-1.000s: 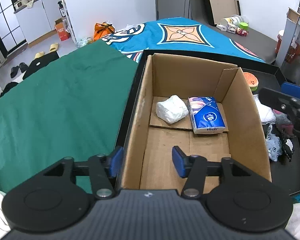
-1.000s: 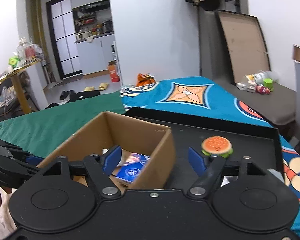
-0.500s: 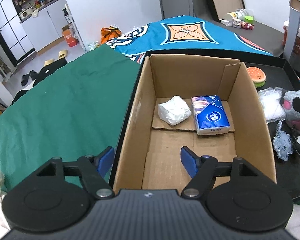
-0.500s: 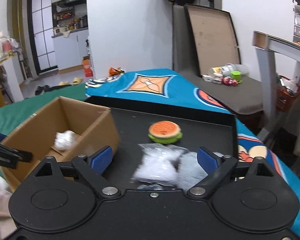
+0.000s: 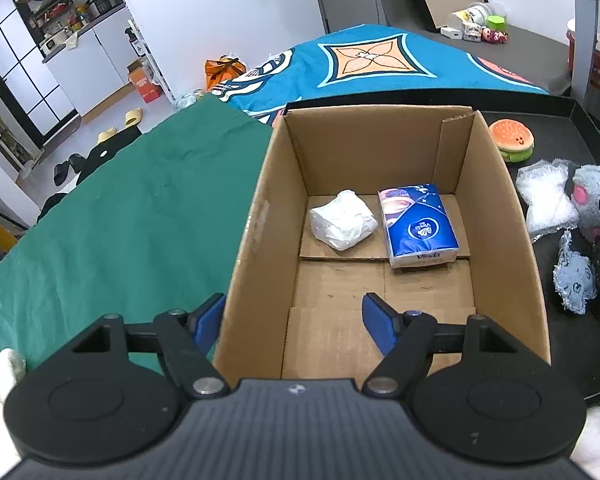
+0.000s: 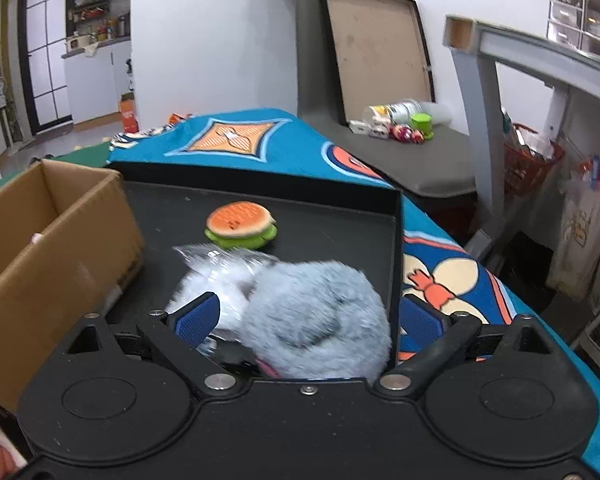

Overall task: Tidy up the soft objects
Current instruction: 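Grasp the grey fluffy plush with the right tool, then carry the grey fluffy plush into the box and release it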

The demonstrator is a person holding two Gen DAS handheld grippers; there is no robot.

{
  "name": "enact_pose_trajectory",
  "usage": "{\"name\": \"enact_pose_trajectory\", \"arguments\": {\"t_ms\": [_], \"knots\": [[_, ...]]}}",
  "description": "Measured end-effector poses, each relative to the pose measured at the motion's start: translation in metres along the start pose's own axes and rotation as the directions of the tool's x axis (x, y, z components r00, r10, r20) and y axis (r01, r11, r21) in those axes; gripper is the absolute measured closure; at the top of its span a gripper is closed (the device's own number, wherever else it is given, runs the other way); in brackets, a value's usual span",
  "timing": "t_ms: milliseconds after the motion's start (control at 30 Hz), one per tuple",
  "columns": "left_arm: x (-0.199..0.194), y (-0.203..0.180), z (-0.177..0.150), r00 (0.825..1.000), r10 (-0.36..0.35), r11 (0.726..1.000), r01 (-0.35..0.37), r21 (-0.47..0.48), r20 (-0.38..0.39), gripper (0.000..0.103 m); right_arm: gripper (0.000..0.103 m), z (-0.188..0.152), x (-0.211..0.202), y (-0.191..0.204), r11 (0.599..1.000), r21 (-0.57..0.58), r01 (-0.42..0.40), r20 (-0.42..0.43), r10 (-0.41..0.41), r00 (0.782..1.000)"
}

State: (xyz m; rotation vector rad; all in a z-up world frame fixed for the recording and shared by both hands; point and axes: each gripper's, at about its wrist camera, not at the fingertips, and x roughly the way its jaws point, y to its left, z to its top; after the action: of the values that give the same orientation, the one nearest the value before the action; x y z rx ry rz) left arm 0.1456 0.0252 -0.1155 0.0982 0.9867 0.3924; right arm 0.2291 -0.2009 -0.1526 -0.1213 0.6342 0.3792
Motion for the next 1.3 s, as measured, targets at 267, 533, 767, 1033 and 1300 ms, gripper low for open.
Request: {"name": "enact_pose_trajectory", "arguments": {"t_ms": [267,533,767,1033,1300], "knots": [[0.004,-0.006,0.001,1.000,0.022,1.000,-0.022,0.001,0.003,0.025,0.024,-0.012,0.012,0.000,0.999,-0.046,-0.018,-0.056,0.015,0.998],[0.003,-0.004,0.002,1.000,0.015,1.000,-0.015,-0.003,0.005,0.025,0.037,-0.004,0.004,-0.004,0.999,-0.018,-0.026,-0.058,0.025,0.998],[-0.002,0.007,0.002,1.000,0.004,1.000,-0.004,-0.021,0.018,0.024,0.037,0.010,-0.011,0.002,0.999,-0.007,-0.032,-0.007,0.032,0.999],[-0.006,0.019,0.000,0.999,-0.018,0.999,0.019,-0.035,0.031,0.025,0.037,0.031,-0.032,0.021,0.996,0.004,-0.091,0.052,0.091,0.994],[-0.009,0.028,-0.003,0.997,-0.060,0.997,0.062,-0.049,0.052,0.025,0.037,0.051,-0.044,0.051,0.985,0.001,-0.175,0.086,0.174,0.981]]}}
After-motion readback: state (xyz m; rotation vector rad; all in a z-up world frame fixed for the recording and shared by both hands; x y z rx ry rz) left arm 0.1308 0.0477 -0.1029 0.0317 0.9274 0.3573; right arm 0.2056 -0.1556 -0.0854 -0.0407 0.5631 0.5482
